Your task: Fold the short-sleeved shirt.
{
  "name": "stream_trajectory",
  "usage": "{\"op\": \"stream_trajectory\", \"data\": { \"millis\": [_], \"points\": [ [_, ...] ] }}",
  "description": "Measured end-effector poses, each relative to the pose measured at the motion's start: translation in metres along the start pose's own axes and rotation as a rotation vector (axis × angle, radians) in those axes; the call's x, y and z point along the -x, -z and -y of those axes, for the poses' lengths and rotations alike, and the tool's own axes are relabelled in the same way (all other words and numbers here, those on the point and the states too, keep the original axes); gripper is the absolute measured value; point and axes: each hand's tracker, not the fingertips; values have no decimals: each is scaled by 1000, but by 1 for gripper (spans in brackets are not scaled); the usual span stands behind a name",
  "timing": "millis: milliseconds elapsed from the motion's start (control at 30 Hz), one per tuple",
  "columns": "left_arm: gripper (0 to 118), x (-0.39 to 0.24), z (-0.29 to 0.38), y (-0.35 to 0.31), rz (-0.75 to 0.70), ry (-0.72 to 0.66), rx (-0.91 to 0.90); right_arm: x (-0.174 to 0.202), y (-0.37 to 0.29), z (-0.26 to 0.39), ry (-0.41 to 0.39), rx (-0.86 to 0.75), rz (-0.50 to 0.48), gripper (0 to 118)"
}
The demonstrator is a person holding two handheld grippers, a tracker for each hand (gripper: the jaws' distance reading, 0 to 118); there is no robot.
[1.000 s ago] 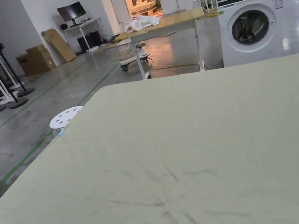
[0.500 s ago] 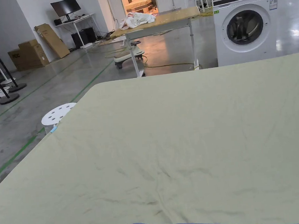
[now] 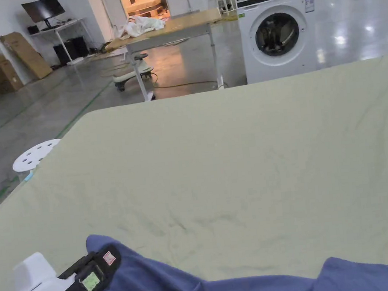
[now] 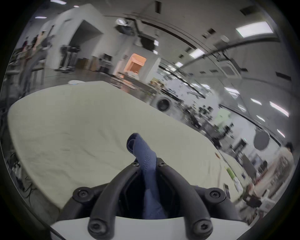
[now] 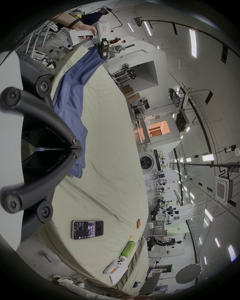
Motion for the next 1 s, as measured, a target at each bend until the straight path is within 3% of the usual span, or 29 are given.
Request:
{"op": "stream_trajectory", "data": {
  "millis": [133,300,367,433,567,633,667,733,767,833,1000],
  "points": [
    [8,-65,56,53,141,23,148,-3,-8,0,9,-17,-4,0],
    [10,-108,131,113,94,153,319,-3,-22,-3,12,-14,11,0],
    [27,-119,149,127,98,169,395,-5,-28,0,20,-18,18,0],
    [61,-125,153,133,131,193,445,-8,-30,3,22,-9,38,0],
    [65,-126,122,114,129,163,279,-20,-28,13,70,17,58,0],
    [62,-116,108,103,115,78,230,-23,-27,16,90,23,49,0],
    [53,-109,107,100,139,32,220,-24,-27,17,91,26,47,0],
    [15,-102,111,98,188,-62,219,-23,-27,18,81,31,45,0],
    [4,-99,117,100,184,-70,229,-23,-27,18,78,34,44,0],
    [3,-96,137,109,139,-41,292,-22,-26,19,74,37,42,0],
    [3,-109,194,137,262,-156,462,-19,-26,19,84,34,32,0]
  ]
}}
